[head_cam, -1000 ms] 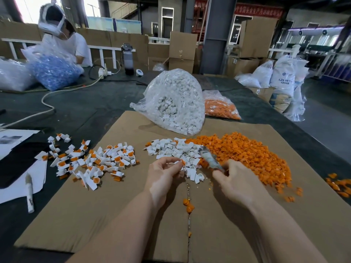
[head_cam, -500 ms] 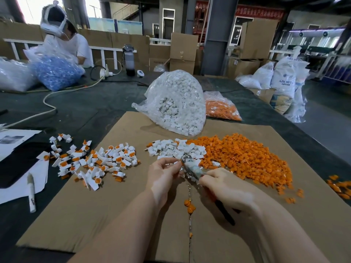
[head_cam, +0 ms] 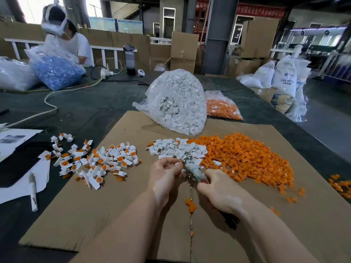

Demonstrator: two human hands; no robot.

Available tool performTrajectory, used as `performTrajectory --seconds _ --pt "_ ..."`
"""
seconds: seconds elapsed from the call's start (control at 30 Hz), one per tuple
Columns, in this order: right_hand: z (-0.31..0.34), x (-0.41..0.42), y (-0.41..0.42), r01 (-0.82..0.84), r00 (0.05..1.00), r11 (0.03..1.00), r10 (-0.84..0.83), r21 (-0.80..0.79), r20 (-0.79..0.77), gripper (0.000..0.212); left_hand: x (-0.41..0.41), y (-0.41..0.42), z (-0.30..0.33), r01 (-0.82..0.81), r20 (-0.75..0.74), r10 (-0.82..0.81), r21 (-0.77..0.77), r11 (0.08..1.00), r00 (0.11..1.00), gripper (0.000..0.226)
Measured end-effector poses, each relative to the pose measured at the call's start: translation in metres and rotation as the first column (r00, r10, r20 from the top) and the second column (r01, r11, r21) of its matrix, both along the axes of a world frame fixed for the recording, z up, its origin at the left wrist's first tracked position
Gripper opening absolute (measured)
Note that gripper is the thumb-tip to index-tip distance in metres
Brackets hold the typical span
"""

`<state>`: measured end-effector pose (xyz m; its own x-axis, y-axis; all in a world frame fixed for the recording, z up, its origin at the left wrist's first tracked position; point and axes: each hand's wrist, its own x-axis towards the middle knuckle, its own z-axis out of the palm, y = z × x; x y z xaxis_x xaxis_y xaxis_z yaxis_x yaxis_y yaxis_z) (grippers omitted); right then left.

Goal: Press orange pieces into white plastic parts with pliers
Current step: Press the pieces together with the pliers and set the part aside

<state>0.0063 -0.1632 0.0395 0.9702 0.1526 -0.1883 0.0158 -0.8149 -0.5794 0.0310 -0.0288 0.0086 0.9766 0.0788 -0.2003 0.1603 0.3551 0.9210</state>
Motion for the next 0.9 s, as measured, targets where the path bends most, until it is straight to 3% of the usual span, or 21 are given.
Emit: performTrajectory --seconds 0.13,0.27,0.4,0.57,0.7,0.8,0.83,0.9 --pt "-0.008 -0.002 -0.001 0.043 0.998 0.998 -0.045 0.048 0.048 0.018 0.001 0.001 -0.001 -0.006 -0.002 0.006 -0.022 1.000 1.000 0.010" --pt "-0.012 -0.004 -0.012 0.128 0.989 0.982 -0.137 0.136 0.060 0.025 0.002 0.002 -0.005 -0.024 0.014 0.023 0.006 1.000 1.000 0.008" --pt "-0.022 0.001 -0.028 0.322 0.921 0.943 -0.293 -0.080 0.255 0.033 0.002 0.003 -0.012 -0.011 0.066 0.003 0.114 0.993 0.998 0.011" --pt "-0.033 0.012 -0.053 0.512 0.794 0.818 -0.334 -0.263 0.508 0.040 0.001 0.004 -0.021 -0.025 0.204 -0.093 0.509 0.860 0.975 0.019" --pt "-0.039 0.018 -0.068 0.533 0.802 0.761 -0.316 -0.370 0.507 0.052 0.001 0.002 -0.023 -0.049 0.233 -0.095 0.546 0.836 0.968 0.023" --pt "-0.042 0.015 -0.067 0.553 0.808 0.658 -0.276 -0.511 0.520 0.058 0.002 0.000 -0.026 -0.061 0.234 -0.081 0.543 0.837 0.969 0.024" --pt "-0.042 0.014 -0.064 0.565 0.787 0.660 -0.252 -0.495 0.563 0.057 0.003 0.000 -0.026 -0.060 0.235 -0.083 0.546 0.836 0.969 0.024" --pt "-0.043 0.013 -0.053 0.497 0.723 0.805 -0.176 -0.325 0.668 0.043 0.003 0.000 -0.026 -0.046 0.233 -0.100 0.548 0.835 0.967 0.023"
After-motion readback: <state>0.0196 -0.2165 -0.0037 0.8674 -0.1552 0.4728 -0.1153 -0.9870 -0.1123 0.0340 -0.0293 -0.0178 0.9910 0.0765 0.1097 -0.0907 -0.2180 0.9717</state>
